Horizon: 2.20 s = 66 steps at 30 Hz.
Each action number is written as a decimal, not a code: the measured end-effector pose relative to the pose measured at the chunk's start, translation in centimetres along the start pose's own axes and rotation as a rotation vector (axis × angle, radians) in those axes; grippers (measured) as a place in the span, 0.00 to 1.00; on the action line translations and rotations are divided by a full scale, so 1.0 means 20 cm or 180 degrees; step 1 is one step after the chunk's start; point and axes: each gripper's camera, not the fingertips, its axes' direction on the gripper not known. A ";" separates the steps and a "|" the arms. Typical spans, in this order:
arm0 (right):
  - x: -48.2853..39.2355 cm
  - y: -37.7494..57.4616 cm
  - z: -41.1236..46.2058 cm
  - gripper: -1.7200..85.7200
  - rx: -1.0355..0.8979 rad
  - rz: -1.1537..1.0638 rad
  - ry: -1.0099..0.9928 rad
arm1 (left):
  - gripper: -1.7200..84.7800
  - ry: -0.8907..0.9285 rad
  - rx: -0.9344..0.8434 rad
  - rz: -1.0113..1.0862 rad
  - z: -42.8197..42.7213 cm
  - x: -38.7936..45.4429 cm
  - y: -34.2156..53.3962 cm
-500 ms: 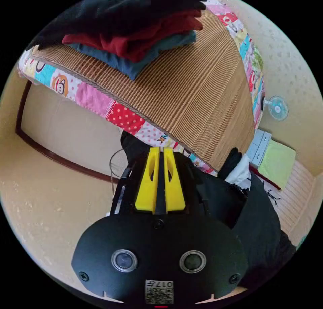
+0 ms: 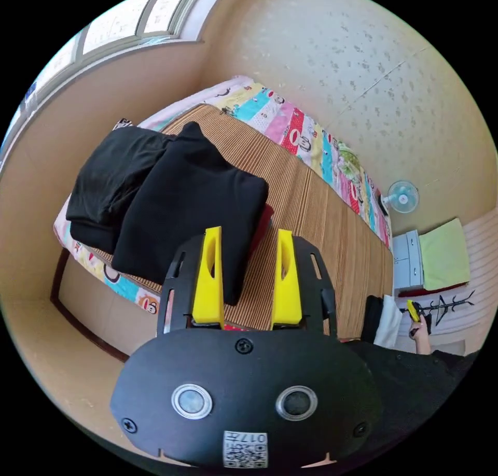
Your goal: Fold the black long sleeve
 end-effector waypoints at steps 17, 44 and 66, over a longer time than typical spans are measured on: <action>-0.58 1.04 0.39 0.10 -0.0897 -0.1472 -0.0394 | 0.08 0.4859 0.0881 0.2948 -1.12 0.31 -0.03; -1.39 2.06 0.74 0.09 -0.0123 -0.3777 0.0495 | 0.14 0.3331 0.0029 0.2738 -1.02 1.71 0.49; -1.67 2.20 0.92 0.09 0.0375 -0.3944 0.1686 | 0.04 0.2288 0.0689 0.3221 -1.02 2.76 1.12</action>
